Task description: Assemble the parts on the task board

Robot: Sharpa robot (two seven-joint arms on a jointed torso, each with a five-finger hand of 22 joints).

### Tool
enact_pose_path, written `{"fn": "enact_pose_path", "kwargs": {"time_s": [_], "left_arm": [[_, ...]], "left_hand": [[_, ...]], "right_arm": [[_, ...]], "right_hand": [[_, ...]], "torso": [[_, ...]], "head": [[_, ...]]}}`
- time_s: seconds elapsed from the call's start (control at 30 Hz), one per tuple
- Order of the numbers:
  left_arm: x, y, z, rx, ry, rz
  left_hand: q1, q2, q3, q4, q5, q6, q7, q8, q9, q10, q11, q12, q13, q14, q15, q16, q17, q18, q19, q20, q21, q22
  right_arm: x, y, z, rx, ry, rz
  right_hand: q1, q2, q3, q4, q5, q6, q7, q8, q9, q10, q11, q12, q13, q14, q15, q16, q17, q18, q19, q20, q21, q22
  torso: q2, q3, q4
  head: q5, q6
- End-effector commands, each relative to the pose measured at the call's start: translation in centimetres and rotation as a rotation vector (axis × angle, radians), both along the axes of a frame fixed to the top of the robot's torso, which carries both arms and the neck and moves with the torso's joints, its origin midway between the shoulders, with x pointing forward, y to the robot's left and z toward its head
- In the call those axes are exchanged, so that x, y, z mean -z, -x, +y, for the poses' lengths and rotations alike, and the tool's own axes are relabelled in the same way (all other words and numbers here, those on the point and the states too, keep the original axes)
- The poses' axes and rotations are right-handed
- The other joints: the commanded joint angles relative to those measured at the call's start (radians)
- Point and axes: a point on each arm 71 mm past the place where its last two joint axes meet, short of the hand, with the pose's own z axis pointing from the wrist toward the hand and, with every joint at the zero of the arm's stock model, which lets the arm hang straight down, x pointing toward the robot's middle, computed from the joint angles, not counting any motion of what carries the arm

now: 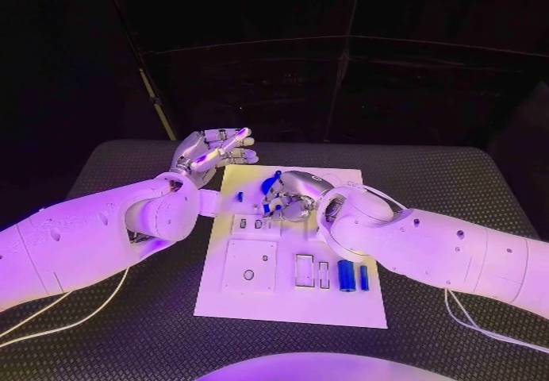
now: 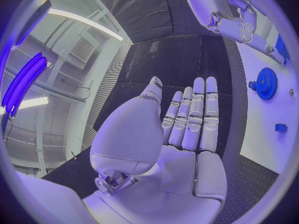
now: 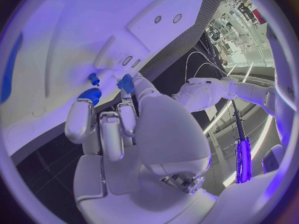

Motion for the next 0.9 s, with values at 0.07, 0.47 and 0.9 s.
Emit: {"fn": "enact_pose_path", "kwargs": {"time_s": [0.07,0.47,0.9], "left_arm": [[-0.2,-0.1,-0.1,0.005,0.005,-0.011],[-0.1,-0.2,-0.3,0.009,0.007,-0.01],[-0.1,-0.2,-0.4,0.01,0.007,-0.008]], "left_hand": [[0.0,0.005,-0.001,-0.008,-0.004,0.008,0.003,-0.006,0.0,0.006,0.002,-0.004,0.0,0.005,0.001,-0.003,0.001,0.014,0.005,0.0,-0.004,-0.001],[0.0,0.005,-0.001,-0.008,-0.004,0.008,0.003,-0.006,0.0,0.006,0.002,-0.004,0.0,0.005,0.001,-0.003,0.001,0.014,0.005,0.0,-0.004,-0.001],[0.0,0.005,-0.001,-0.008,-0.004,0.008,0.003,-0.006,0.0,0.006,0.002,-0.004,0.0,0.005,0.001,-0.003,0.001,0.014,0.005,0.0,-0.004,-0.001]], "right_arm": [[0.2,0.0,0.4,-0.01,0.047,-0.023],[1.5,0.5,1.3,-0.04,0.1,-0.024],[2.0,0.6,1.6,-0.059,0.126,-0.009]], "right_hand": [[-0.003,0.009,0.005,0.001,0.002,0.004,0.0,0.001,0.0,-0.008,0.0,-0.003,-0.034,0.08,-0.007,-0.002,0.136,-0.014,0.0,-0.008,0.003,-0.001],[-0.004,0.007,0.005,0.001,0.002,0.003,0.001,0.001,-0.001,-0.008,0.0,-0.003,-0.032,0.08,-0.007,-0.002,0.137,-0.015,0.001,-0.009,0.003,0.001],[-0.007,0.001,0.005,-0.001,0.001,-0.001,0.002,-0.002,-0.003,-0.011,0.001,-0.008,-0.037,0.08,-0.006,-0.003,0.136,-0.014,0.0,-0.009,0.002,-0.001]], "torso": [[0.0,0.001,-0.0006],[0.001,0.0014,-0.0001],[0.0,0.0005,-0.0007]], "head": [[0.002,-0.005],[0.001,-0.012],[0.0,-0.019]]}}
